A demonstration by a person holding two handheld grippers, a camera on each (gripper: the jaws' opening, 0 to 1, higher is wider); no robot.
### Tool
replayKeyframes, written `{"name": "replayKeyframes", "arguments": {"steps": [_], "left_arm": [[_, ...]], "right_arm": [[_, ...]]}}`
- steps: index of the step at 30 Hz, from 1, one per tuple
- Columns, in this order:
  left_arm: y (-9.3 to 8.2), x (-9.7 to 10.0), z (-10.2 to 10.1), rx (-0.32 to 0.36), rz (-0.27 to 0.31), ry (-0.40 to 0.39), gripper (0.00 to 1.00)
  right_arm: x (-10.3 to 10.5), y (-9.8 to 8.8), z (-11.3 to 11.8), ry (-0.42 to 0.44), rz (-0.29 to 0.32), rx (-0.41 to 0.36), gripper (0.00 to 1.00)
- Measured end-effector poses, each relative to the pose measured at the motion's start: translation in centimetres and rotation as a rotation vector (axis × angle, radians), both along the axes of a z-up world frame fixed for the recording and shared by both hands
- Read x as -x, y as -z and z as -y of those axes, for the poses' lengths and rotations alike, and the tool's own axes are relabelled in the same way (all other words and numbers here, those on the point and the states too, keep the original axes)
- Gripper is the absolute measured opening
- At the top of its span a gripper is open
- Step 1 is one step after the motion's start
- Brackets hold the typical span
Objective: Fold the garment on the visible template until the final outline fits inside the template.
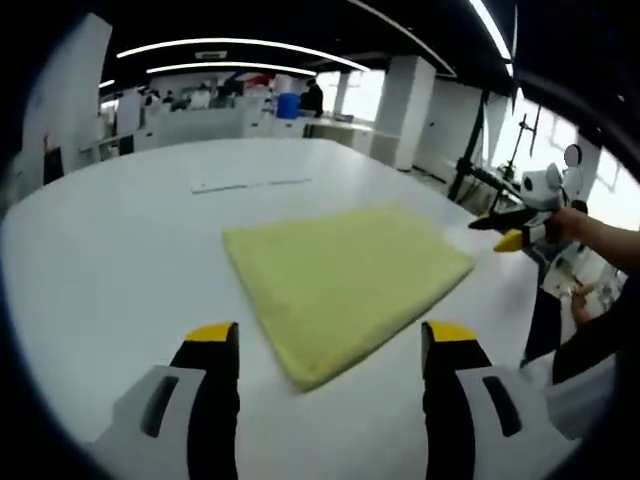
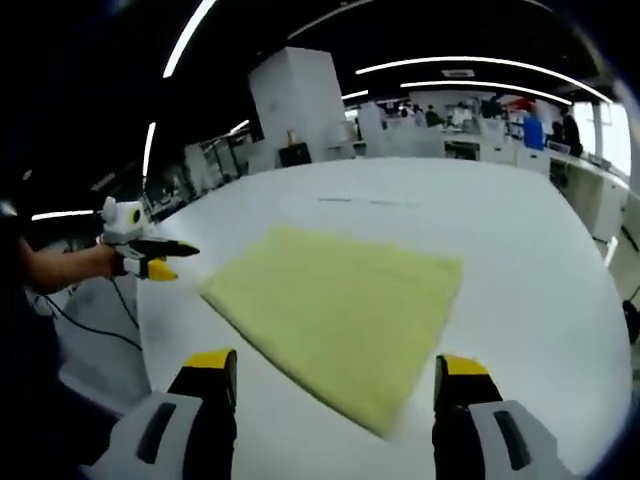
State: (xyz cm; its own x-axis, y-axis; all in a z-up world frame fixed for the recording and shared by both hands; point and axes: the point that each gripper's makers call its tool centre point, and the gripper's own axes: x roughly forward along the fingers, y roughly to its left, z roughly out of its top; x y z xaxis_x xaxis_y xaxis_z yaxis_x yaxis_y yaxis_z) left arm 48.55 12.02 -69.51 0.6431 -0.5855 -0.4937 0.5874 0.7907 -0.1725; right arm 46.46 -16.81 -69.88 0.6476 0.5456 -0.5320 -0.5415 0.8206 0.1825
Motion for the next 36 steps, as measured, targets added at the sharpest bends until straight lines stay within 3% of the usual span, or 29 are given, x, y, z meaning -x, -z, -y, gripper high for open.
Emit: {"name": "replayKeyframes", "arguments": {"steps": [6,11,13,19,22,25,36], "left_arm": [[-0.8,0.2,-0.4,-0.034,0.058,0.027,0.82],[-2.2,0.3,-0.2,-0.01,0.134,0.032,0.87],[-2.3,0.5,0.0,0.023,0.124,0.018,0.89],[-1.6,1.0,0.1,0.018,0.111,0.013,0.99],[-1.4,1.3,0.1,0.024,0.105,0.012,0.99],[-1.3,1.5,-0.6,-0.037,0.123,0.005,0.99],[-0.9,2.1,-1.9,-0.038,0.094,-0.042,0.97]], "right_arm": [[0.5,-0.9,-0.9,-0.02,0.058,-0.002,0.87],[0.9,-1.8,-1.5,-0.032,0.101,-0.005,0.94],[1.0,-1.8,-1.7,-0.031,0.1,-0.011,0.98],[1.7,-1.1,-2.0,-0.04,0.082,0.01,0.99],[1.9,-1.0,-2.1,-0.031,0.081,0.009,0.99],[2.0,-1.1,-2.0,-0.011,0.087,-0.002,0.99],[1.9,-1.2,-1.8,0.016,0.102,0.004,0.95]]}}
